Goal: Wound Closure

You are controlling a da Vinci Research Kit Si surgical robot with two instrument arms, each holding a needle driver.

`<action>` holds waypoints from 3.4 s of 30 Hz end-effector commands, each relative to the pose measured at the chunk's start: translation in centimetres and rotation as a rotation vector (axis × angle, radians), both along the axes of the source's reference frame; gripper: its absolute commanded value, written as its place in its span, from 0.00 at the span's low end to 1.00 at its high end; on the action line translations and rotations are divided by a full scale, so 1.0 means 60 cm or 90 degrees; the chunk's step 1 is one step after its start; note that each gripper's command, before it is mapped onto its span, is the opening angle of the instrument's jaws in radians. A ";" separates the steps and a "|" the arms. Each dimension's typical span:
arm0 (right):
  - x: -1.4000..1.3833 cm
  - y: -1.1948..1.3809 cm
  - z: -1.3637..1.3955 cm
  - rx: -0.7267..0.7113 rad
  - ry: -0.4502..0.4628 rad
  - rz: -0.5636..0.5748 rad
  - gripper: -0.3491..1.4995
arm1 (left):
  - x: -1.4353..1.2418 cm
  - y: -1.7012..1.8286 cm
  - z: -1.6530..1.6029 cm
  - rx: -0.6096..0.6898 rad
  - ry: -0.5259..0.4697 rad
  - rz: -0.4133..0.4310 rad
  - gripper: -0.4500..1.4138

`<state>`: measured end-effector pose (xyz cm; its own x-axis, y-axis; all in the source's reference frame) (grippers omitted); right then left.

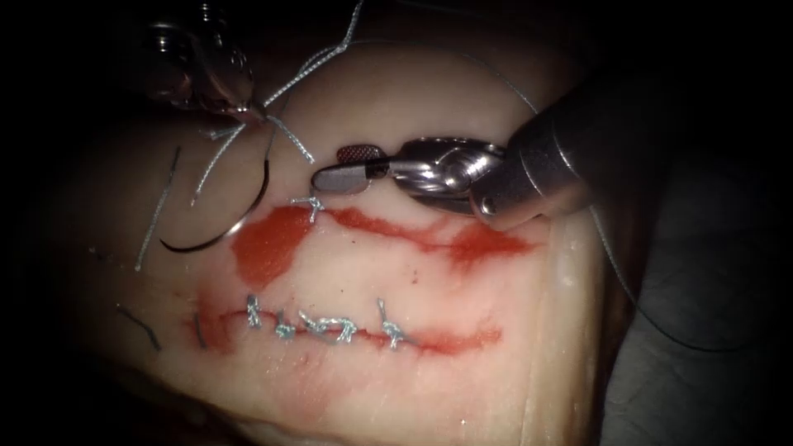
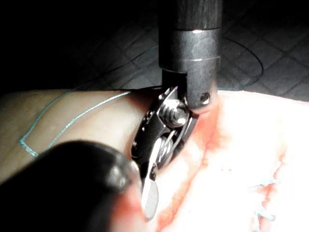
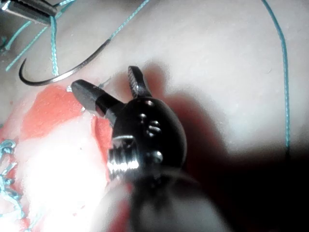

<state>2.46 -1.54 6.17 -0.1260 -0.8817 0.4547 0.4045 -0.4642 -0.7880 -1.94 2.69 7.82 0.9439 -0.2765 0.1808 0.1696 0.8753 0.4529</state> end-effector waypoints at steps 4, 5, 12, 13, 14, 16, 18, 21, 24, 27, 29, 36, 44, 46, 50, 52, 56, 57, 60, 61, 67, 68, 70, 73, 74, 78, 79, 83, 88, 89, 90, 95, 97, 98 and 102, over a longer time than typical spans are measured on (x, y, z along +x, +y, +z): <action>0.0001 0.0010 -0.0003 -0.004 -0.004 0.007 0.97 | 0.0024 0.0001 0.0009 0.150 -0.095 -0.065 0.00; -0.0002 0.0013 -0.0006 -0.006 -0.006 0.008 0.97 | 0.0045 -0.0002 0.0005 0.223 -0.133 -0.106 0.00; -0.0003 0.0018 -0.0010 -0.012 -0.012 0.013 0.97 | 0.0118 0.0009 -0.0005 0.319 -0.111 -0.187 0.00; -0.0003 0.0018 -0.0010 -0.015 -0.013 0.011 0.97 | 0.0142 0.0016 -0.0007 0.316 -0.086 -0.187 0.00; -0.0003 0.0018 -0.0011 -0.014 -0.013 0.011 0.98 | 0.0158 0.0020 -0.0008 0.312 -0.071 -0.190 0.00; -0.0003 0.0018 -0.0013 -0.017 -0.013 0.010 0.98 | 0.0180 0.0023 -0.0009 0.316 -0.046 -0.205 0.00; -0.0003 0.0019 -0.0014 -0.016 -0.013 0.010 0.98 | 0.0191 0.0023 -0.0009 0.316 -0.040 -0.209 0.00; -0.0003 0.0020 -0.0017 -0.014 -0.013 0.011 0.98 | 0.0218 0.0020 -0.0002 0.319 -0.019 -0.228 0.00; -0.0003 0.0021 -0.0017 -0.014 -0.015 0.013 0.98 | 0.0225 0.0016 0.0002 0.372 -0.042 -0.228 0.00; -0.0003 0.0021 -0.0018 -0.015 -0.016 0.015 0.98 | 0.0219 0.0018 0.0002 0.452 -0.131 -0.254 0.00; -0.0003 0.0021 -0.0018 -0.015 -0.016 0.015 0.98 | 0.0216 0.0018 0.0002 0.477 -0.160 -0.261 0.00; -0.0003 0.0021 -0.0018 -0.015 -0.018 0.018 0.98 | 0.0190 0.0017 0.0005 0.716 -0.394 -0.301 0.00; -0.0003 0.0021 -0.0018 -0.016 -0.020 0.020 0.98 | 0.0198 0.0043 -0.0014 0.798 -0.605 -0.316 0.00; -0.0003 0.0021 -0.0018 -0.016 -0.021 0.021 0.98 | 0.0194 0.0056 -0.0018 0.746 -0.688 -0.368 0.00; -0.0003 0.0021 -0.0017 -0.016 -0.021 0.021 0.98 | 0.0185 0.0059 -0.0013 0.697 -0.750 -0.411 0.00; -0.0002 0.0021 -0.0017 -0.016 -0.021 0.022 0.98 | 0.0181 0.0064 -0.0003 0.663 -0.786 -0.442 0.00; -0.0001 0.0019 -0.0019 -0.016 -0.021 0.022 0.98 | 0.0197 0.0055 0.0026 0.676 -0.750 -0.383 0.00; -0.0001 0.0018 -0.0020 -0.016 -0.021 0.022 0.98 | 0.0207 0.0045 0.0045 0.658 -0.608 -0.380 0.00; -0.0001 0.0020 -0.0023 -0.017 -0.022 0.021 0.98 | 0.0225 0.0023 0.0084 0.579 -0.391 -0.400 0.00; -0.0001 0.0020 -0.0024 -0.016 -0.022 0.021 0.98 | 0.0231 0.0017 0.0095 0.562 -0.341 -0.401 0.00; 0.0000 0.0022 -0.0032 -0.023 -0.022 0.017 0.98 | 0.0252 -0.0005 0.0141 0.485 -0.056 -0.462 0.00; 0.0000 0.0022 -0.0034 -0.025 -0.023 0.015 0.98 | 0.0252 -0.0009 0.0148 0.470 -0.013 -0.468 0.00; 0.0001 0.0022 -0.0037 -0.027 -0.023 0.014 0.98 | 0.0252 -0.0019 0.0162 0.444 0.055 -0.462 0.00; 0.0002 0.0022 -0.0045 -0.030 -0.023 0.011 0.98 | 0.0252 -0.0036 0.0182 0.421 0.137 -0.462 0.00; 0.0002 0.0023 -0.0048 -0.032 -0.023 0.010 0.98 | 0.0253 -0.0042 0.0187 0.424 0.163 -0.470 0.00; 0.0002 0.0026 -0.0061 -0.031 -0.023 0.007 0.98 | 0.0252 -0.0050 0.0195 0.416 0.210 -0.495 0.00; 0.0003 0.0027 -0.0066 -0.033 -0.022 0.007 0.98 | 0.0252 -0.0051 0.0196 0.410 0.227 -0.505 0.00; 0.0004 0.0031 -0.0084 -0.038 -0.017 0.004 0.98 | 0.0255 -0.0057 0.0203 0.362 0.321 -0.555 0.65; 0.0005 0.0037 -0.0109 -0.037 -0.013 0.005 0.98 | 0.0260 -0.0050 0.0198 0.309 0.216 -0.333 0.76; 0.0005 0.0038 -0.0113 -0.036 -0.014 0.007 0.98 | 0.0261 -0.0047 0.0195 0.305 0.214 -0.322 0.76; 0.0006 0.0038 -0.0116 -0.035 -0.014 0.007 0.98 | 0.0260 -0.0045 0.0190 0.301 0.222 -0.320 0.74; 0.0008 0.0035 -0.0126 -0.038 -0.029 0.023 0.98 | 0.0253 -0.0041 0.0188 0.284 0.245 -0.313 0.80; 0.0008 0.0034 -0.0128 -0.038 -0.038 0.035 0.98 | 0.0243 -0.0032 0.0182 0.296 0.224 -0.327 0.75; 0.0008 0.0034 -0.0128 -0.038 -0.038 0.035 0.98 | 0.0243 -0.0032 0.0182 0.296 0.224 -0.327 0.75; 0.0008 0.0034 -0.0128 -0.037 -0.049 0.050 0.97 | 0.0238 -0.0038 0.0190 0.388 0.104 -0.346 0.67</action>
<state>2.40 -1.34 5.36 -0.0984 -0.8633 0.4951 0.5024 -0.4725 -0.7241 -0.46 2.42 8.94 0.6886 -0.6947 -0.2080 0.5300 0.2864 0.7981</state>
